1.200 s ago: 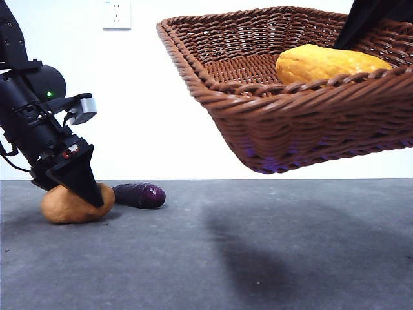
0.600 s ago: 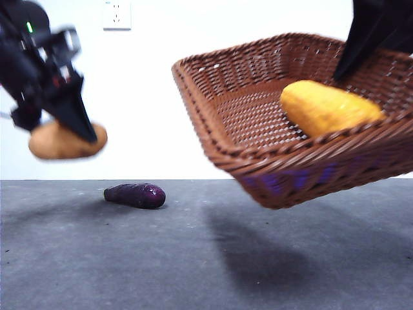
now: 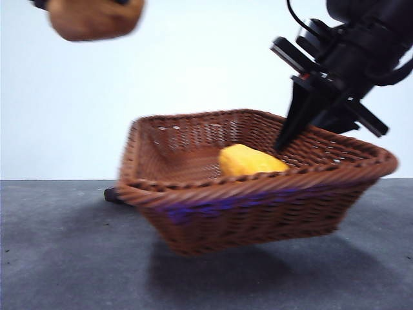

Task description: Help me put the vegetables on the table into the basket

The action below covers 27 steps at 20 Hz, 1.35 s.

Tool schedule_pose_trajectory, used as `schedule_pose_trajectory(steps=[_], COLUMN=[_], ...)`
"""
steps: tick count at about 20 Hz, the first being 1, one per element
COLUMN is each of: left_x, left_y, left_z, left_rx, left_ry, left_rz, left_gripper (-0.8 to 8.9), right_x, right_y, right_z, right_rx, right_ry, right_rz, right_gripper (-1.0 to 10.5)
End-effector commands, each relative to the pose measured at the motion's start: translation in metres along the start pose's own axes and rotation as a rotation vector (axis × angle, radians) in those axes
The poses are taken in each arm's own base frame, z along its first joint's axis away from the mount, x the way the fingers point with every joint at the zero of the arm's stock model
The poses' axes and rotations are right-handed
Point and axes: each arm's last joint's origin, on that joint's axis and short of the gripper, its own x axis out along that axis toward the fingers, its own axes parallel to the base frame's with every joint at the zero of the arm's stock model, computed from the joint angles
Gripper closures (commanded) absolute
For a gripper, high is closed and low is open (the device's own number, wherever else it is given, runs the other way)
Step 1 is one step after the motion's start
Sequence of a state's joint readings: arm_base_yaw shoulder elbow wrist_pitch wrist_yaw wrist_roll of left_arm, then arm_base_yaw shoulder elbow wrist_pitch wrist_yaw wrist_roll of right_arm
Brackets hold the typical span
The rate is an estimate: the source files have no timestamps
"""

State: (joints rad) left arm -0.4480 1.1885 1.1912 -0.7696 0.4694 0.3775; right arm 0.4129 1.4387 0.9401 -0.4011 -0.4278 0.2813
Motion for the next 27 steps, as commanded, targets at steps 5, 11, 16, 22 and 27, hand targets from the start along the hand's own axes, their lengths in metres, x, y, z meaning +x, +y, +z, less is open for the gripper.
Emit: schedule_pose_trajectory(steps=[5,11,16,22,27], left_x=[0.095,0.134,0.133,0.129,0.102], left_y=[0.000,0.008,0.005,0.000,0.002], left_z=[-0.001,-0.014,-0.017,-0.022,-0.003], left_rx=[0.029,-0.065,-0.188,-0.235,-0.236], left_ry=[0.154,0.268,0.291,0.338,0.237], left_rz=[-0.097,-0.041,-0.089,-0.154,-0.098], left_gripper=[8.20,8.17,5.06,3.37,3.38], right_x=[0.006,0.008,0.008,0.008,0.005], right_y=[0.015,0.019,0.019,0.019,0.014], right_z=[-0.001,-0.004,-0.004,-0.002,0.000], right_rx=[0.007,-0.007,-0.009,-0.014,0.002], right_ry=[-0.013,0.003,0.000,-0.013,-0.029], right_rz=[0.067,0.046,0.047,0.051,0.028], right_gripper=[9.6,9.6,9.6,9.6,9.6])
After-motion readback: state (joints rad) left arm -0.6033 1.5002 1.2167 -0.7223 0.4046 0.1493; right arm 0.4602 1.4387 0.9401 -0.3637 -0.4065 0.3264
